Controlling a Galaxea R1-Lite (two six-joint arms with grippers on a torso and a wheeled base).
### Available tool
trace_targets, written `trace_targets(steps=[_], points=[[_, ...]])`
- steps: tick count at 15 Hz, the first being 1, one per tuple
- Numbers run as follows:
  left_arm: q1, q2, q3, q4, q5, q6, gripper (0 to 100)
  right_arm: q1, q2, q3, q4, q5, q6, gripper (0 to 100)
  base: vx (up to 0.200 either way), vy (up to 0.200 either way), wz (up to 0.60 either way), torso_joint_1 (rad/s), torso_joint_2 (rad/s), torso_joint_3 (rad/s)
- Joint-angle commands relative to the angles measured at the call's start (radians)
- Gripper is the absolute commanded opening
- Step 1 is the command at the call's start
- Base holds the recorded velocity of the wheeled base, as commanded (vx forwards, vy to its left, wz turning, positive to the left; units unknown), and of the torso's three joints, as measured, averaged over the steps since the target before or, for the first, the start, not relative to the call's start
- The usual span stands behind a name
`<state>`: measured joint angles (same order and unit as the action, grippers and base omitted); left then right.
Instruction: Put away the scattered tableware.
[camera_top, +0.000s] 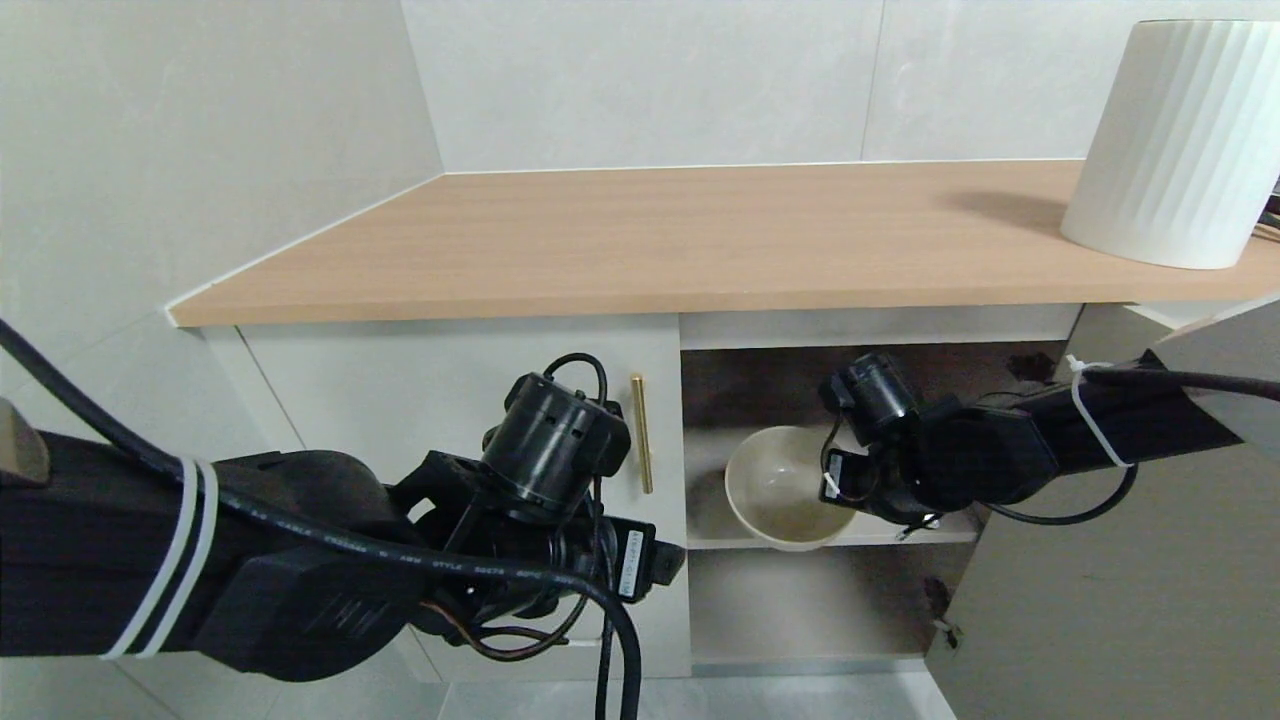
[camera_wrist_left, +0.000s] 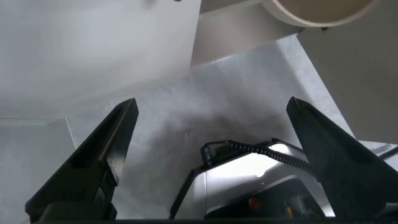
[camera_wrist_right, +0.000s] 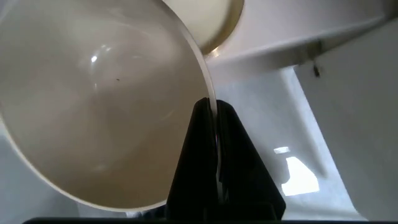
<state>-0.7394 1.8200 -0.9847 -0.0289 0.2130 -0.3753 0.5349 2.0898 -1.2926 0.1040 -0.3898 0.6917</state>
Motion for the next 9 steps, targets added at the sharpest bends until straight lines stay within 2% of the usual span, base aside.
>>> trace_targets(steps=[1, 9], points=[[0.002, 0.001, 0.0, 0.0, 0.0, -0.001, 100, -0.021, 0.046, -0.025, -0.004, -0.011, -0.001, 0, 0.0, 0.0, 0.0, 0.0, 0.0, 0.0], [0.008, 0.007, 0.0, -0.002, -0.001, -0.001, 100, -0.092, 0.164, -0.143, -0.02, -0.049, 0.008, 0, 0.0, 0.0, 0.0, 0.0, 0.0, 0.0]])
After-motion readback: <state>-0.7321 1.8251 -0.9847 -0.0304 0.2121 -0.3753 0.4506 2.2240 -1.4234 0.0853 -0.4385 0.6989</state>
